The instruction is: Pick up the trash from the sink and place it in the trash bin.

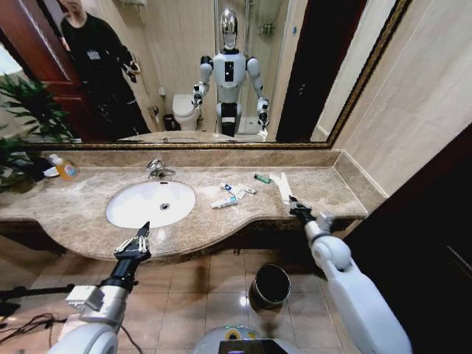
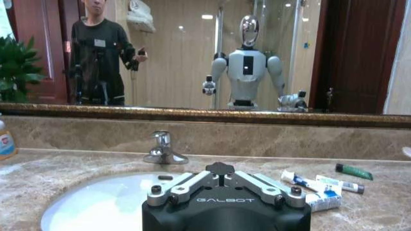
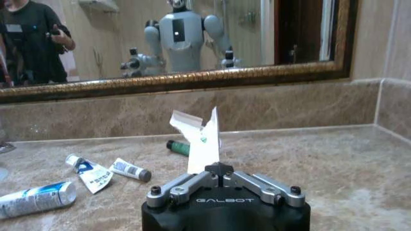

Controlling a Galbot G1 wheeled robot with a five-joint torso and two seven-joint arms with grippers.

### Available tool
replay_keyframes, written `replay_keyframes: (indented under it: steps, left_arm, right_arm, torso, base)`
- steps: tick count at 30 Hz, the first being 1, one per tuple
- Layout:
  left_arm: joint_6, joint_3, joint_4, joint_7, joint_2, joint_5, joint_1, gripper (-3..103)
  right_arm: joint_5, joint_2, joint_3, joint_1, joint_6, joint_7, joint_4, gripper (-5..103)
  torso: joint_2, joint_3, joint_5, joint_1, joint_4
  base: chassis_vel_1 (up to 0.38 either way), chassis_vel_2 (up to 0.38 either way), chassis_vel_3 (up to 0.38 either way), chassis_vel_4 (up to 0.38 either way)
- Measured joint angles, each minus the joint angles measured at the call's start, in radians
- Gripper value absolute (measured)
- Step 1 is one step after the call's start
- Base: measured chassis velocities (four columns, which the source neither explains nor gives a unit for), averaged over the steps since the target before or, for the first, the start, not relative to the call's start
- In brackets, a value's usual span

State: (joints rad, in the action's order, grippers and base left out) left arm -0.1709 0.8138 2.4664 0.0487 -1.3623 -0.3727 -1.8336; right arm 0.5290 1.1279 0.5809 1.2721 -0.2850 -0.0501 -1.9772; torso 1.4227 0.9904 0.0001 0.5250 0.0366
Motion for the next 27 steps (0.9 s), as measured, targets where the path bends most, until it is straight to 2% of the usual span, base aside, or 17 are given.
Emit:
replay_keyframes:
  steps: [5, 10, 14, 23, 26, 27]
  left_arm:
    - [0.000, 0.000, 0.000, 0.000, 0.000, 0.000, 0.000, 0]
    - [0.000, 0.000, 0.000, 0.000, 0.000, 0.000, 0.000, 0]
    - [0.000, 0.000, 0.000, 0.000, 0.000, 0.000, 0.000, 0]
    - [0.000, 0.000, 0.000, 0.000, 0.000, 0.000, 0.000, 0]
    - [0.000, 0.000, 0.000, 0.000, 0.000, 0.000, 0.000, 0]
    - [0.000, 0.000, 0.000, 0.000, 0.000, 0.000, 0.000, 0]
  right_arm:
    - [0.002, -0.006, 0.042, 0.088, 0.020, 0.031, -0.050, 0]
    - [0.084, 0.003, 0.081, 0.212, 0.013, 0.035, -0.145, 0]
    - [0.069, 0.015, 0.109, 0.261, 0.028, 0.045, -0.159, 0]
    - [0.049, 0.043, 0.219, 0.482, 0.104, 0.134, -0.186, 0]
    - [0.039, 0.042, 0.239, 0.567, 0.178, 0.174, -0.167, 0]
    - [0.039, 0.042, 0.239, 0.567, 0.178, 0.174, -0.167, 0]
  torso:
    - [0.000, 0.000, -0.0001, 0.000, 0.0001]
    - [0.000, 0.000, -0.0002, 0.000, 0.0001]
    - [0.000, 0.000, -0.0001, 0.000, 0.0002]
    - [0.000, 0.000, -0.0001, 0.000, 0.0001]
    - [0.000, 0.000, 0.0000, 0.000, 0.0000]
    - [0.000, 0.000, 0.0000, 0.000, 0.0000]
  base:
    - [0.000, 0.000, 0.000, 0.000]
    - [0.000, 0.000, 0.000, 0.000]
    - [0.000, 0.000, 0.000, 0.000]
    - [0.000, 0.000, 0.000, 0.000]
    - [0.000, 0.000, 0.000, 0.000]
    - [0.000, 0.000, 0.000, 0.000]
